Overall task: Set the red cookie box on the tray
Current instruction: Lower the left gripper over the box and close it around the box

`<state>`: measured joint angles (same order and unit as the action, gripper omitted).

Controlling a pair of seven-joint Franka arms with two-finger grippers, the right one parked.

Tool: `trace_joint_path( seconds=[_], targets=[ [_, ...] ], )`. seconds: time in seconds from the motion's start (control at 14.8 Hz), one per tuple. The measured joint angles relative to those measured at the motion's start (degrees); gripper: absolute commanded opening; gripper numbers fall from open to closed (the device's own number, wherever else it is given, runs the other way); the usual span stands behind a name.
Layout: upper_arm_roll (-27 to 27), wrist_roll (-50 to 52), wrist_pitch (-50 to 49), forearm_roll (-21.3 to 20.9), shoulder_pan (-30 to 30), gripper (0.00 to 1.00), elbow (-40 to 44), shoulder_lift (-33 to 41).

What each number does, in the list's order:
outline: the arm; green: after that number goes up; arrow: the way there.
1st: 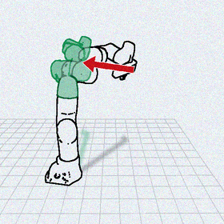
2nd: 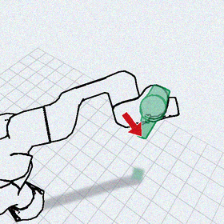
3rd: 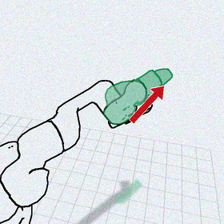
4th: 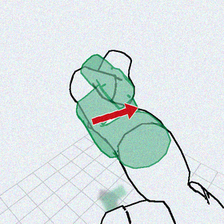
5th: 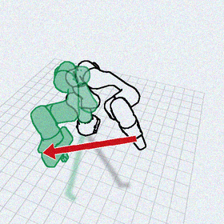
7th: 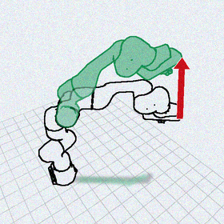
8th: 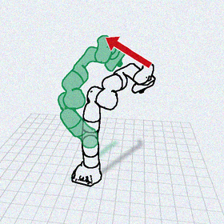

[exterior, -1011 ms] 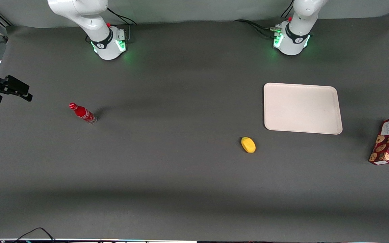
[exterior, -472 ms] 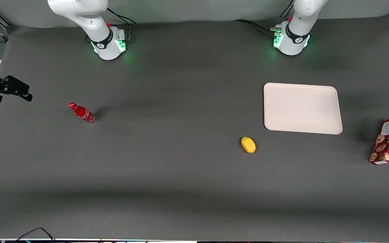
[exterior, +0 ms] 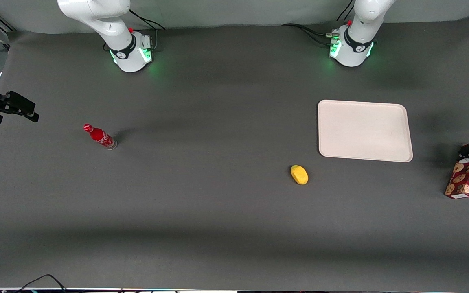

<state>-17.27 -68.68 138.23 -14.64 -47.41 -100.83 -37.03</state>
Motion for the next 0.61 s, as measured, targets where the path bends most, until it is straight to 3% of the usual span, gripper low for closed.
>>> trace_joint_path(
  seconds=[0.4,0.54,0.61],
  targets=[
    [0.73,0.0,3.96,0.0,0.0,0.99,-1.52,-1.13],
    [0.76,0.0,4.07,0.0,0.0,0.87,-1.52,-1.13],
    [0.76,0.0,4.07,0.0,0.0,0.65,-1.52,-1.13]
  ],
)
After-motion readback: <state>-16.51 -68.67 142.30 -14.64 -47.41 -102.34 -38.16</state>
